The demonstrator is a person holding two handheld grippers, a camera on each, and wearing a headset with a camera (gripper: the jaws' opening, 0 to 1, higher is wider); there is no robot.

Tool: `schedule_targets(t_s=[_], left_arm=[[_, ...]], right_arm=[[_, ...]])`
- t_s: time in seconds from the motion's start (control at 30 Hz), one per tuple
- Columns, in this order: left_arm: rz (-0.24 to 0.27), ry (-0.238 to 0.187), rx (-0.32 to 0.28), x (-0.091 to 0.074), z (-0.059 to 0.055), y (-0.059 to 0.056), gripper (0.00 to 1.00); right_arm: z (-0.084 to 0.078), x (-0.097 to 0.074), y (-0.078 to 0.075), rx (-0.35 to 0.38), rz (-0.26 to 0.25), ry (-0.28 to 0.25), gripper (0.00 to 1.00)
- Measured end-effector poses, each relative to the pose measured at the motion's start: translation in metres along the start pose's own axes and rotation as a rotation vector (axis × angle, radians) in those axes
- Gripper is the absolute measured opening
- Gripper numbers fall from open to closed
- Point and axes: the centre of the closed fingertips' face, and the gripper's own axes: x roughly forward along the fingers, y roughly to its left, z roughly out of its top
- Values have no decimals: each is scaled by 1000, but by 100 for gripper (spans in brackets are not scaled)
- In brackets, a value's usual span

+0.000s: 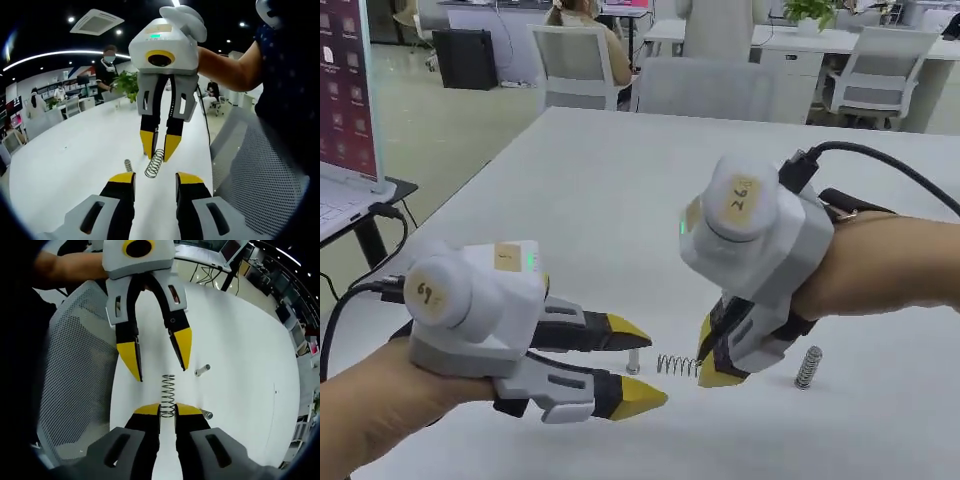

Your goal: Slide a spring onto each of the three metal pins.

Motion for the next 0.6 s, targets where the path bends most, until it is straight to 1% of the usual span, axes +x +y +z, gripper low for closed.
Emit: schedule_targets(t_s=[0.17, 0.37, 0.47, 0.6], left_arm=[[-22, -8, 24, 6, 9, -3, 24], [-33, -21, 37, 9, 13, -5, 22], [-37, -34, 40, 9, 16, -6, 20], [-44, -40, 44, 11, 17, -8, 18]], right_arm=[[-1, -8, 3, 5, -19, -15, 8], [0, -14, 6, 0, -26, -29, 8], [2, -17, 6, -8, -32, -33, 8], [2, -17, 7, -12, -33, -34, 8]])
